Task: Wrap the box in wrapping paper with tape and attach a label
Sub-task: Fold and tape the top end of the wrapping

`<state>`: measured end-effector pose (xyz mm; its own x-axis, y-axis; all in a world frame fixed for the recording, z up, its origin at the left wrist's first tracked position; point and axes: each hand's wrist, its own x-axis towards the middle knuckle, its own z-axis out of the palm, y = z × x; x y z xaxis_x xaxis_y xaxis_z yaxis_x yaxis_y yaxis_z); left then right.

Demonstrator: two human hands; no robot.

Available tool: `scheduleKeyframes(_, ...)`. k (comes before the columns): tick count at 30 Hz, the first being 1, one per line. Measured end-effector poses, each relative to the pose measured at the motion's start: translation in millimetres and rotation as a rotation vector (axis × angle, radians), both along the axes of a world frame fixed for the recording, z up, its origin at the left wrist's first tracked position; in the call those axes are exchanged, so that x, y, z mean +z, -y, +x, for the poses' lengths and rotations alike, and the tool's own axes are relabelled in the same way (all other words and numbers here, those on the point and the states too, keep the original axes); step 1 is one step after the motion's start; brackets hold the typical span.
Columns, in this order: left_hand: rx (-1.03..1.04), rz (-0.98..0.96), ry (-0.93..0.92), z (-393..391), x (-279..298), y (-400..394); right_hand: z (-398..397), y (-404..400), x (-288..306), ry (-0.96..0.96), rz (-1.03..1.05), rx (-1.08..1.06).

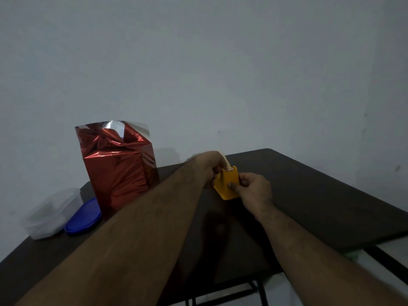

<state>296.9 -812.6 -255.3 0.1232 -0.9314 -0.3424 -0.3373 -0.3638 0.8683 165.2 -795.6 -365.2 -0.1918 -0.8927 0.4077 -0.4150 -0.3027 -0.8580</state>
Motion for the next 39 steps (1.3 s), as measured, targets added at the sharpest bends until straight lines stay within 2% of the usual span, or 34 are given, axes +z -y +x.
scheduleKeyframes(8,0.026,0.016,-0.068,-2,6,-7,0,-2,1,-0.059,0.030,-0.024)
scheduleKeyframes(14,0.079,-0.077,-0.114,-6,10,-8,2,-3,5,-0.098,0.061,-0.033)
scheduleKeyframes(19,0.071,-0.069,-0.128,-12,13,-9,1,-3,6,-0.122,0.073,-0.047)
scheduleKeyframes(24,0.078,-0.053,-0.117,-13,8,-13,1,-4,6,-0.093,0.064,-0.057)
scheduleKeyframes(32,0.119,-0.153,-0.213,-20,0,-28,0,-4,8,-0.084,0.094,-0.078)
scheduleKeyframes(39,0.234,-0.189,-0.290,-27,-26,-39,-5,-2,4,0.091,0.130,-0.001)
